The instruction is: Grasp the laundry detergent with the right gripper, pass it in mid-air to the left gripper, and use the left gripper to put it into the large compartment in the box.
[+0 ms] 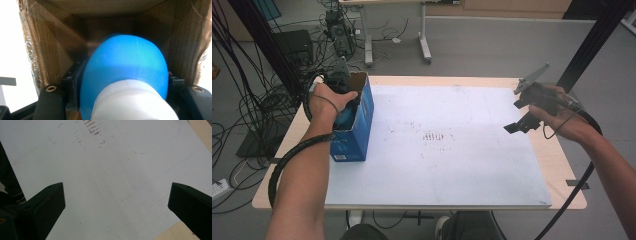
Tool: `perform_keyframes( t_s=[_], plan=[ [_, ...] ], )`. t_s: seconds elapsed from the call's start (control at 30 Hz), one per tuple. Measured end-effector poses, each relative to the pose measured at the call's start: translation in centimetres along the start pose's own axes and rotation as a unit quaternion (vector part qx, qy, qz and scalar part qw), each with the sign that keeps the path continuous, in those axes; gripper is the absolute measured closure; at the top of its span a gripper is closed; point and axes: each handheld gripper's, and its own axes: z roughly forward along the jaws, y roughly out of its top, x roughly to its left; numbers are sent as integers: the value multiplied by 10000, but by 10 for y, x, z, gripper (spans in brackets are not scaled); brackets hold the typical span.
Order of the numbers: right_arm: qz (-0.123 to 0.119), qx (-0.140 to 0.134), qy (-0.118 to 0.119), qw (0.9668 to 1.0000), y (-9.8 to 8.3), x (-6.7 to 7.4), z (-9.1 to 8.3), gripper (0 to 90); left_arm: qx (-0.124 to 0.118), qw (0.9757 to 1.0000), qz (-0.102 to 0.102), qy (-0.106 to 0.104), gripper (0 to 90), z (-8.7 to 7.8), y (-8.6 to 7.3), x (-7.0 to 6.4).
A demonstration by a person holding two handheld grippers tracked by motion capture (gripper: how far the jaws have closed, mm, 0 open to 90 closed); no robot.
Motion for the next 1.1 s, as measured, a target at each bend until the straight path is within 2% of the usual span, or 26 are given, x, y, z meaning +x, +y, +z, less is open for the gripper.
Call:
perform_keyframes(
  t_s=[1.1],
  plan=[
    [-64,70,-32,10000,4,1,-1,11,-25,10000,-4,-59,347,1,-1,2]
  ],
)
